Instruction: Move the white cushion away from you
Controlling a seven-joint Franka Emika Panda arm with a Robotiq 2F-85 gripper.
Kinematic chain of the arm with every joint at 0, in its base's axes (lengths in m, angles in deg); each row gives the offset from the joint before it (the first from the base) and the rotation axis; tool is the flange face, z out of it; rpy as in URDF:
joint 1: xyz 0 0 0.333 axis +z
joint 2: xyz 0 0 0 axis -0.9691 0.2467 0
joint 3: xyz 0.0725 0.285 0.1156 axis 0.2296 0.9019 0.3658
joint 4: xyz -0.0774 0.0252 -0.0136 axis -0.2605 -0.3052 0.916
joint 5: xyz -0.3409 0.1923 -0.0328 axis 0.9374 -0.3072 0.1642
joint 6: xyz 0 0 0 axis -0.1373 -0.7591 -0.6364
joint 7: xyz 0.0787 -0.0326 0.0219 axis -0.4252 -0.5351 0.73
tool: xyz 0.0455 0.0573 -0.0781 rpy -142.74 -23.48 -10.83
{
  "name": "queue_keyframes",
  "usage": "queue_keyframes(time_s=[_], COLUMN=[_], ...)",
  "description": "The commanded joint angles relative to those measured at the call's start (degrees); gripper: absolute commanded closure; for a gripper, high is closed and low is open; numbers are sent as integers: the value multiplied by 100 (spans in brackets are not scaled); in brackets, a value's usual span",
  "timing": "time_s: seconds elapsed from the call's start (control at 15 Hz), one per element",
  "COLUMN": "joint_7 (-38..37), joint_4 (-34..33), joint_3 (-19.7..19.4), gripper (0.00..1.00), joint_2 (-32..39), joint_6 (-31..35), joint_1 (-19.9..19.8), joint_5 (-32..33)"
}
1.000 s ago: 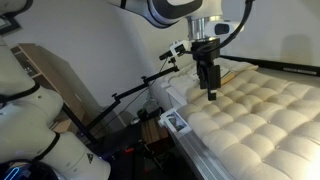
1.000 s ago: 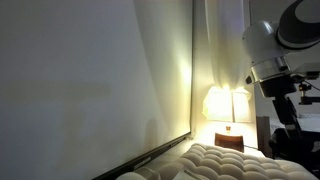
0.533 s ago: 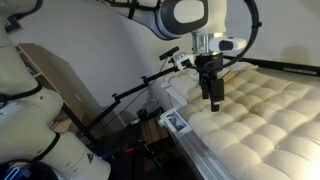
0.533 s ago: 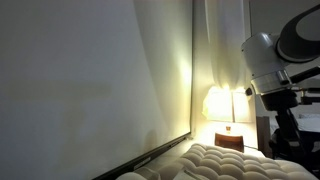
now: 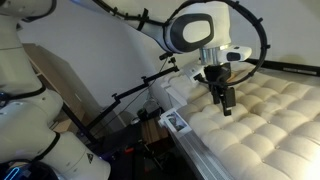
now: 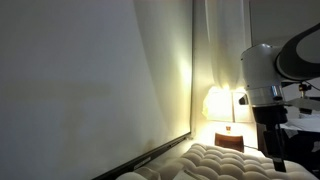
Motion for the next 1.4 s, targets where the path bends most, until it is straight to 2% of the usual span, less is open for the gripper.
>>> queue_keyframes(time_s=[0.0,0.33,0.47,0.67,0.8,1.07,1.33], joint_7=[57,100,151,500,598,674,595], joint_4=[-51,-170,-184,-274,-482,-907,-1282], joint_3=[-81,-54,-37,55,38,17,3], gripper=[42,81,91,96,90,92,92], joint_2=[-19,-28,-30,4,149,455,801], joint_6=[163,42,7,-305,-650,-1083,-1151], joint_1=[86,109,108,30,44,71,99], joint_5=[27,-17,-38,-242,-276,-222,-205])
